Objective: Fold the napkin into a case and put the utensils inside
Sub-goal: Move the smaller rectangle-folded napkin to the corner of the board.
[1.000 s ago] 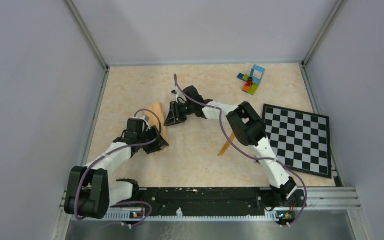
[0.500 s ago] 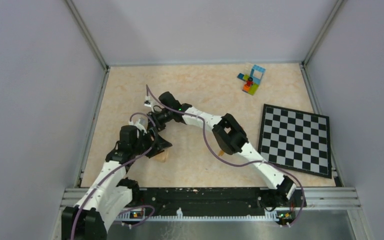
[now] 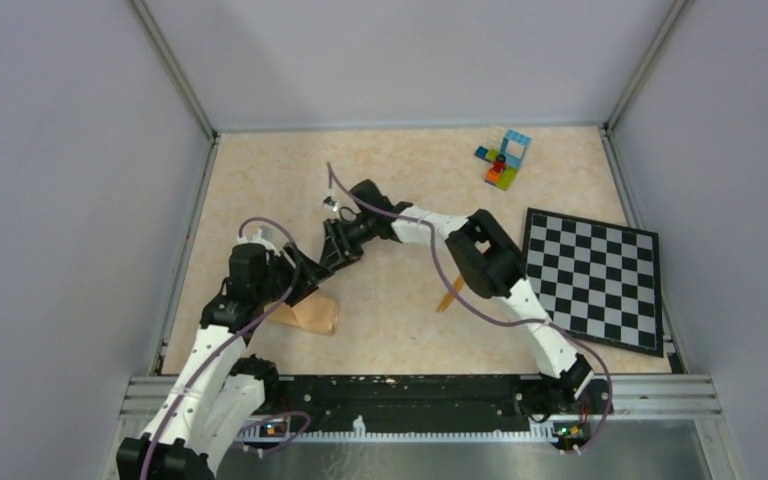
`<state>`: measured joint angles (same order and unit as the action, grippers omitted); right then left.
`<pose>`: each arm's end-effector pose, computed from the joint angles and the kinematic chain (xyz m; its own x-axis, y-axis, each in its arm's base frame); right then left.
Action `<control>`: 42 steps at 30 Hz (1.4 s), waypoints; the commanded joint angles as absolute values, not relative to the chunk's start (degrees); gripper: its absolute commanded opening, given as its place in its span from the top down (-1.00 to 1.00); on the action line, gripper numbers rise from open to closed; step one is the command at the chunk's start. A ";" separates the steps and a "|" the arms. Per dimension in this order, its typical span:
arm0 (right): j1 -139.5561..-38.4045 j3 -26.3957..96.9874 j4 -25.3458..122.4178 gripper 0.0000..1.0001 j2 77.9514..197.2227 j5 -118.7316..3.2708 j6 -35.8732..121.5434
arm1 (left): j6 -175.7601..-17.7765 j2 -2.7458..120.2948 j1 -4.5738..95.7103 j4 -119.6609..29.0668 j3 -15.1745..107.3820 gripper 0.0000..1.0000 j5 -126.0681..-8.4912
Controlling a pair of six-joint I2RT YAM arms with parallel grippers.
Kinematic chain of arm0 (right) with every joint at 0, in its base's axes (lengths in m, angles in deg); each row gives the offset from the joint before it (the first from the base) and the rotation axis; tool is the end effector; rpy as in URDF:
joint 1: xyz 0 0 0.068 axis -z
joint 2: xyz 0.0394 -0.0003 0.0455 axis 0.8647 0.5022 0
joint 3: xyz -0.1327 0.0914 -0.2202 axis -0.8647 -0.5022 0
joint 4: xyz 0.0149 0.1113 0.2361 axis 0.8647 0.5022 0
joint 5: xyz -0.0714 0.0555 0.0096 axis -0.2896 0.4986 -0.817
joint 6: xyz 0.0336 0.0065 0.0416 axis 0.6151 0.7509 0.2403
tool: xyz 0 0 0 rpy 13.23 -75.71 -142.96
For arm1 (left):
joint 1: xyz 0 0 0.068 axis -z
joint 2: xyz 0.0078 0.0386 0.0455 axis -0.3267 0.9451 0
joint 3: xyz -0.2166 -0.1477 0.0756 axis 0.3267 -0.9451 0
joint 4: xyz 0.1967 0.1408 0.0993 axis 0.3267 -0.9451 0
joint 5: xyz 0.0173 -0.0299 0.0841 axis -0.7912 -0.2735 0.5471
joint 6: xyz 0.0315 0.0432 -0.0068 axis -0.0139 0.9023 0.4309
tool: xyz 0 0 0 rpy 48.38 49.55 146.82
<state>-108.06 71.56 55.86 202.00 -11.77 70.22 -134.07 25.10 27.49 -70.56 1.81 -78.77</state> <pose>0.3426 0.4262 0.1145 -0.8398 -0.4390 -0.3194 -0.4498 0.2332 0.8621 0.1576 -0.0355 0.2241 -0.6966 -0.6136 -0.3719 -0.1825 0.6527 -0.7353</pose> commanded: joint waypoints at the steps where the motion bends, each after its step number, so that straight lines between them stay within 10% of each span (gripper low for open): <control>1: -103.90 60.33 56.03 -0.01 188.44 -16.71 67.61 | -135.93 24.29 27.51 -69.41 1.43 -0.32 -76.40; 9: -107.03 22.12 20.51 -0.01 173.42 -16.29 88.12 | -138.81 23.99 27.25 -72.57 0.83 -0.35 -72.90; 15: -109.52 16.87 4.94 -0.02 175.67 -20.76 100.25 | -137.06 22.63 27.15 -74.28 5.24 -0.33 -71.61; 30: -112.40 34.60 18.42 0.60 186.35 -28.35 96.61 | -132.95 18.71 27.15 -81.66 12.71 -0.33 -67.25; 42: -115.49 47.73 24.67 0.59 192.97 -29.62 96.57 | -131.64 17.58 27.15 -83.42 13.99 -0.34 -65.97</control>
